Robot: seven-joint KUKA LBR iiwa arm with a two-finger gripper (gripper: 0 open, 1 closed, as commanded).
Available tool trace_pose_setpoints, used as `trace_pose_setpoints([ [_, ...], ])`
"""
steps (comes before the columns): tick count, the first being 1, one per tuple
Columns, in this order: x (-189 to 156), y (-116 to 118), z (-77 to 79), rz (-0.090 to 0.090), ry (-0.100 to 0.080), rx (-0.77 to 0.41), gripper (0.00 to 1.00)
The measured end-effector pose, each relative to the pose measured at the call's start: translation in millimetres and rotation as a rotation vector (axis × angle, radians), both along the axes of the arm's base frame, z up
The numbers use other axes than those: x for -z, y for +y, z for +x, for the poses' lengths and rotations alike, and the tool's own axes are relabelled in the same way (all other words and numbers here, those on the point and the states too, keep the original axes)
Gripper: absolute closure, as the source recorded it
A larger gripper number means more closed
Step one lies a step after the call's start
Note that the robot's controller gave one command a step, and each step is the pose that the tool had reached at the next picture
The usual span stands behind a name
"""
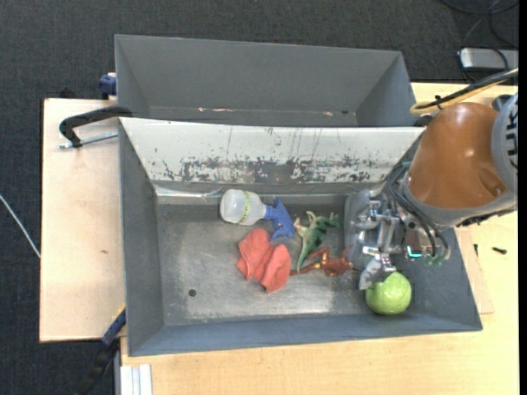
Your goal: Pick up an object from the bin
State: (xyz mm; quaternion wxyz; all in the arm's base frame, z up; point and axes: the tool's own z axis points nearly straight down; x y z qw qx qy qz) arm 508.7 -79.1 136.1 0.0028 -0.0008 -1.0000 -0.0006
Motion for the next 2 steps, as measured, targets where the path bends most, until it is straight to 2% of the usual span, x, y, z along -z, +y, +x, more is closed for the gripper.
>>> trace_pose_setpoints([
  [1, -4, 0, 2.0, -0.001, -0.008, -0.001, 0.00],
  [2, -4, 44, 8.7, 0.000, -0.010, 0.074, 0.00],
])
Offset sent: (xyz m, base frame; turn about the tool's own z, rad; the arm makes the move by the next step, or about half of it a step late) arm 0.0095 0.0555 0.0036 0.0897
